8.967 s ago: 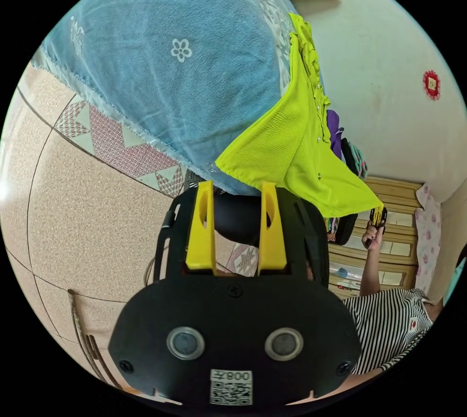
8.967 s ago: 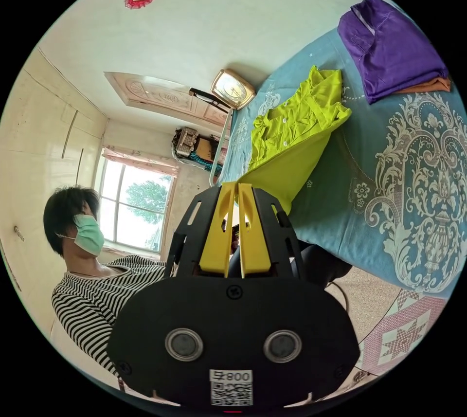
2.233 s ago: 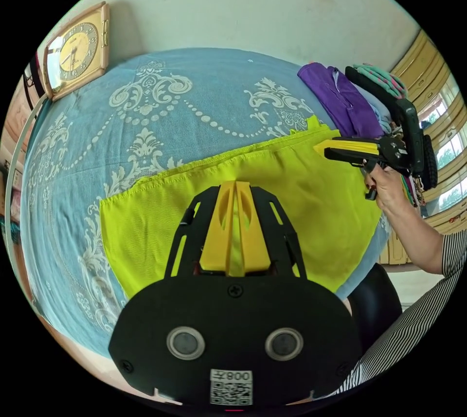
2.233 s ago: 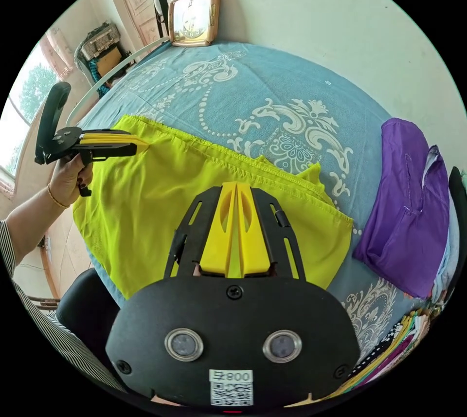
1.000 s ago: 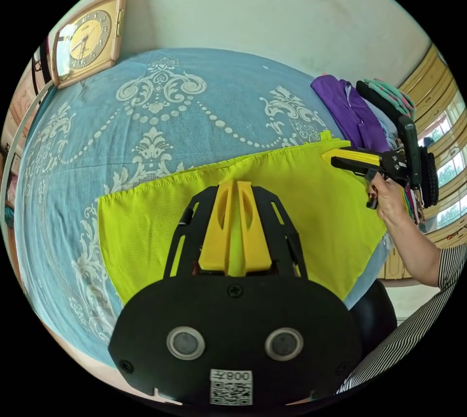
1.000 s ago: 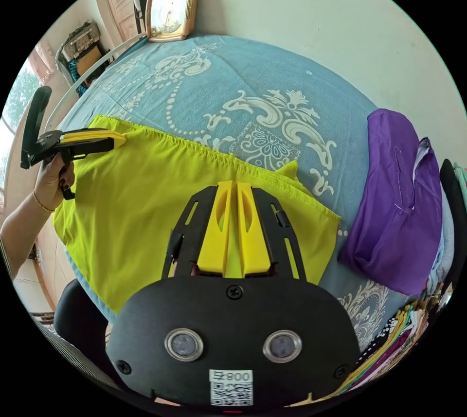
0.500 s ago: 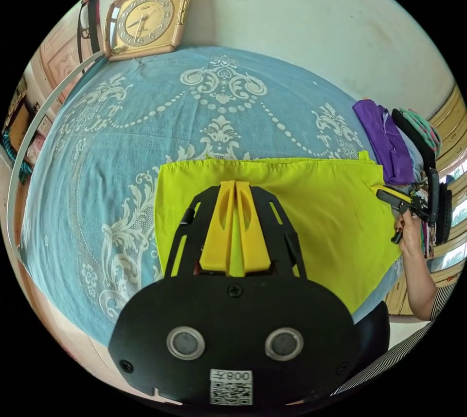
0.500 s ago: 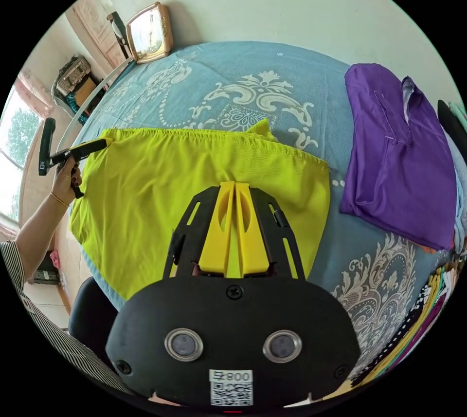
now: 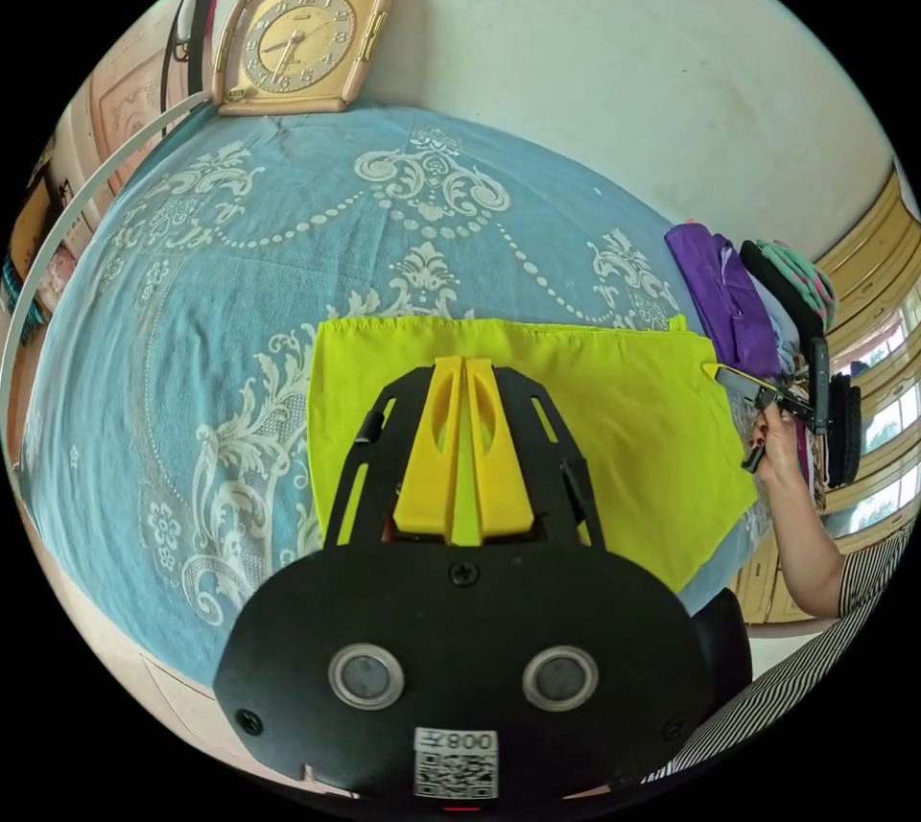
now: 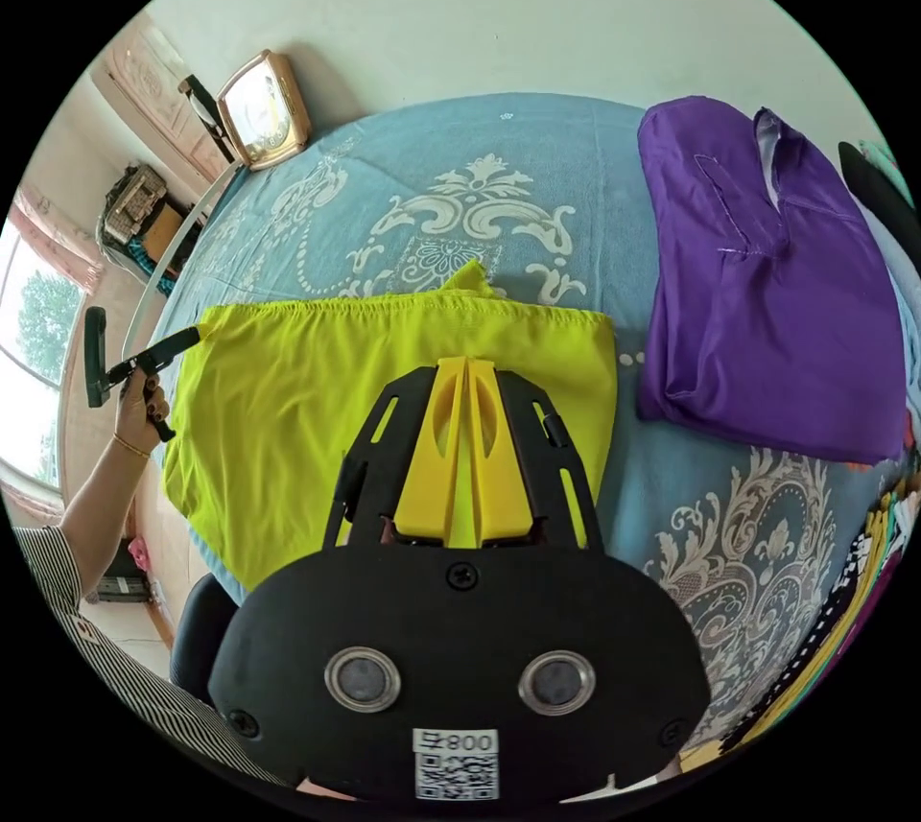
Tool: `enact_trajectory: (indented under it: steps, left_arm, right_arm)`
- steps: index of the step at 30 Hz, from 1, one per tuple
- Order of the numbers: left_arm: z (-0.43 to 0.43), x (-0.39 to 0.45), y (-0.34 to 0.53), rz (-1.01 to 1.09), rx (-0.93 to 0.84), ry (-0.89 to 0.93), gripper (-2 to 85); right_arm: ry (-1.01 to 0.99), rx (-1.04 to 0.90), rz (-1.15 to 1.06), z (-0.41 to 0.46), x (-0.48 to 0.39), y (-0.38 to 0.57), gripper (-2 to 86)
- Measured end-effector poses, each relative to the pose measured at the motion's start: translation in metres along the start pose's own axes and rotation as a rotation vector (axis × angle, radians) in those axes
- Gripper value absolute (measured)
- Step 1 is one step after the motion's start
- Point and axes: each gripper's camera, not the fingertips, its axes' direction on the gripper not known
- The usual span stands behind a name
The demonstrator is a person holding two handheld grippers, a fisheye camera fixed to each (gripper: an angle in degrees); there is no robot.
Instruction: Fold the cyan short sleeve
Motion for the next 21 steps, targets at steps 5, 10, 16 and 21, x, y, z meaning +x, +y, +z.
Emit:
enact_trajectory:
  steps: [5,10,16,21]
  left_arm:
    - [-0.043,-0.023,0.057,-0.037,0.018,0.015,1.2]
    - [-0.086,-0.073,0.141,-0.228,0.007,0.048,4.6]
    - [-0.091,-0.113,0.215,-0.390,-0.069,0.247,11.0]
    - [-0.081,-0.119,0.239,-0.419,-0.113,0.342,9.8]
  right_arm:
    - [-0.021,0.043,0.031,-0.027,0.030,0.056,0.2]
    - [-0.097,0.027,0.087,-0.050,0.069,0.136,0.6]
    - [-0.251,0.001,0.258,-0.052,0.135,0.233,3.4]
    - [-0.514,0.005,0.431,-0.024,0.194,0.301,7.0]
